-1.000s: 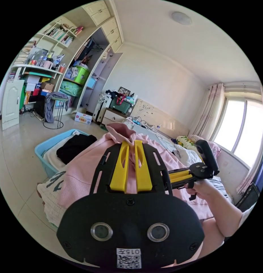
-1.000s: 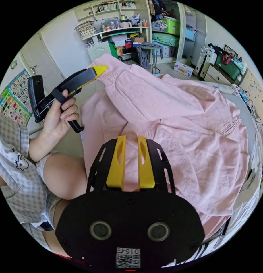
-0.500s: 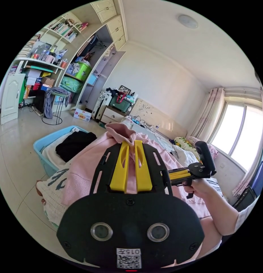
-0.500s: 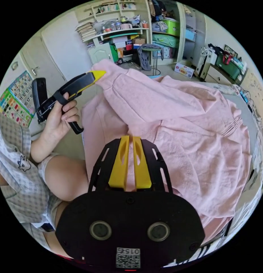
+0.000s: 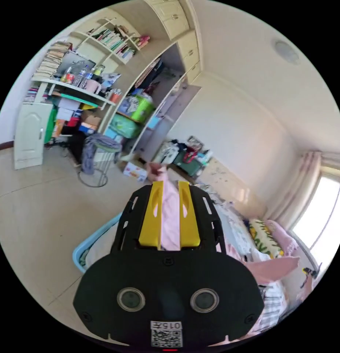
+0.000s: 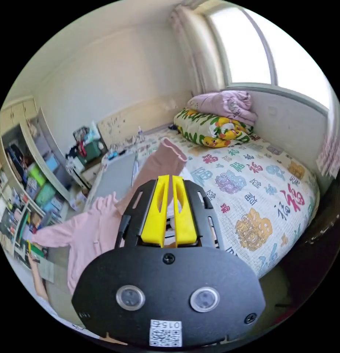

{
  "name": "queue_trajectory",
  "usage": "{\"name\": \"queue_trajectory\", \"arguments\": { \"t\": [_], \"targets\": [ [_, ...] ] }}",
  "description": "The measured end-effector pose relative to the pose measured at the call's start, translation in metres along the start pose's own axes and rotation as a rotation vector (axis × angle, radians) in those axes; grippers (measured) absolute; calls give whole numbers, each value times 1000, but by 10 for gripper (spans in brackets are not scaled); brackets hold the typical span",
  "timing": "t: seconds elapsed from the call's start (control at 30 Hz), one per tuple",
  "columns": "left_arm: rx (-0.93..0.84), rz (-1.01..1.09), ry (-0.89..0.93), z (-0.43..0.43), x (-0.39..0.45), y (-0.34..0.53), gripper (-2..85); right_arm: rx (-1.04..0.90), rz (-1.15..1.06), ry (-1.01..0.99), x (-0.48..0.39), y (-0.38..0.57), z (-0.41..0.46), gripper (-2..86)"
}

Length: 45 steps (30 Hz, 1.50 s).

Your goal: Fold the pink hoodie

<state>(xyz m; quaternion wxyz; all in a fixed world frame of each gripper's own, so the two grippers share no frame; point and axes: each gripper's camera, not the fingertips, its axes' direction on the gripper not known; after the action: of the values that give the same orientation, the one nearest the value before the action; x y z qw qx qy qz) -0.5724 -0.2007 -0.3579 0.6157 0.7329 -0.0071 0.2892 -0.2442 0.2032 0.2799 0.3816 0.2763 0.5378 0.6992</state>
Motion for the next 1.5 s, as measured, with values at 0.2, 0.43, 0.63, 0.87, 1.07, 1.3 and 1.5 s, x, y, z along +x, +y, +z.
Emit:
{"name": "queue_trajectory", "arguments": {
  "t": [0.2, 0.43, 0.63, 0.87, 1.07, 1.3, 1.5],
  "targets": [
    [-432, 139, 155, -41, -26, 150, 88, -324, -180, -316, 3, 214, -19, 63],
    [-566, -63, 297, -68, -41, 256, 108, -579, -310, -476, -85, 375, -12, 87],
    [-642, -11, 307, -43, -13, 264, 74, -650, -361, -344, -155, 410, -3, 71],
    [-624, 93, 189, -63, -7, 248, 7, -657, -432, -241, -209, 404, -55, -3],
    [-663, 244, 78, -52, 3, 269, 5, -720, -494, -139, -279, 412, -54, -6],
    [-629, 318, 24, -60, 22, 280, 4, -618, -855, 92, -408, 445, -74, -5],
    [-557, 237, 12, -72, 24, 292, 7, -495, -1097, 407, -508, 496, -70, -5]
  ]
}}
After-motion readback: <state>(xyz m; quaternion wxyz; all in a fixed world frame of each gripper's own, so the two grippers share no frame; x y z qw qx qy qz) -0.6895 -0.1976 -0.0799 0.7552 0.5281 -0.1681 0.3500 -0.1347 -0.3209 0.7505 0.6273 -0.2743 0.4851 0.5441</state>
